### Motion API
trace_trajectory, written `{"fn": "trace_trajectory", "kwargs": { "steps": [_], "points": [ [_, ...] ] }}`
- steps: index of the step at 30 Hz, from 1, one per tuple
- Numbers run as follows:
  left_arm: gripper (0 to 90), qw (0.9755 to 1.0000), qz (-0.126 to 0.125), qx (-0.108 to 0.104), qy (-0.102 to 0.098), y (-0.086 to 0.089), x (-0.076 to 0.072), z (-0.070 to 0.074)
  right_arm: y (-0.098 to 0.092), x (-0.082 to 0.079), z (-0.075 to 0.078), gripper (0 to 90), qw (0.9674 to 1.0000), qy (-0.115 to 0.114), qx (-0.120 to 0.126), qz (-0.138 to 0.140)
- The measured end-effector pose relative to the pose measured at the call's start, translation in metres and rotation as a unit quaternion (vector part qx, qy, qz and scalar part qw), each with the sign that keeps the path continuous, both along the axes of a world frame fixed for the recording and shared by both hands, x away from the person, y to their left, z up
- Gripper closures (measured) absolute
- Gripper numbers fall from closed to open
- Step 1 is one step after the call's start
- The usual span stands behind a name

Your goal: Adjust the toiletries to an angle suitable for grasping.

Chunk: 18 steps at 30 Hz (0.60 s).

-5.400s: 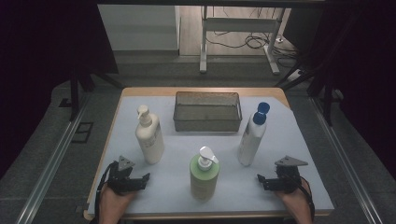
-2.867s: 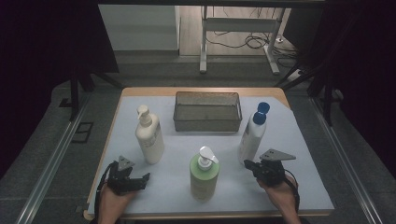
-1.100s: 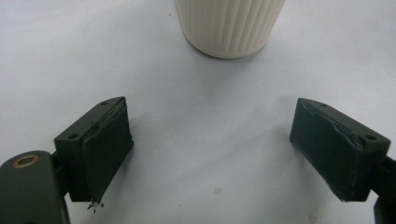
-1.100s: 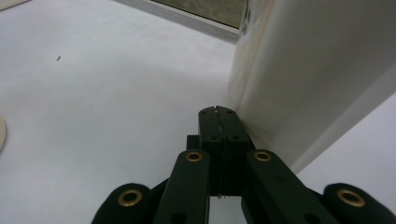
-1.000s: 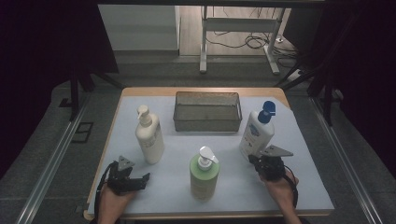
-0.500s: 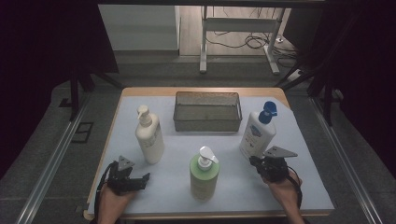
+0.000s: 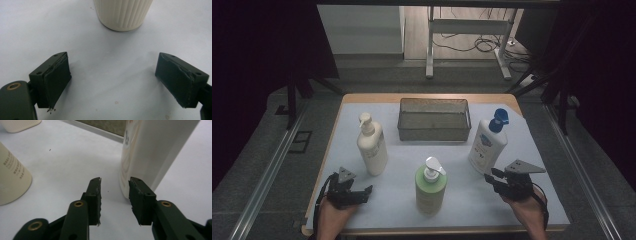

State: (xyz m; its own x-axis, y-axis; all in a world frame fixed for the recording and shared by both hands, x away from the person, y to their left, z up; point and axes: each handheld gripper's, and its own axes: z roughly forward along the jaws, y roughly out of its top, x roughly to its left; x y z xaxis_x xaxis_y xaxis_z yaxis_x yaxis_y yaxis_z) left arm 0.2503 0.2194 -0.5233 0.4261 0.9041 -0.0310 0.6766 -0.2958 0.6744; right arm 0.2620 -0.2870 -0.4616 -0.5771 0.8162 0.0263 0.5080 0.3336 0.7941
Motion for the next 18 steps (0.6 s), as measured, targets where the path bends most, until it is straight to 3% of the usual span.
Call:
{"fn": "trace_trajectory", "kwargs": {
  "steps": [18],
  "points": [
    [12.2,1.0000,0.000,0.000,0.000,0.000,0.000,0.000,-0.019,0.002,0.030,45.7,0.9994,-0.011,0.016,-0.027]
  ]
}}
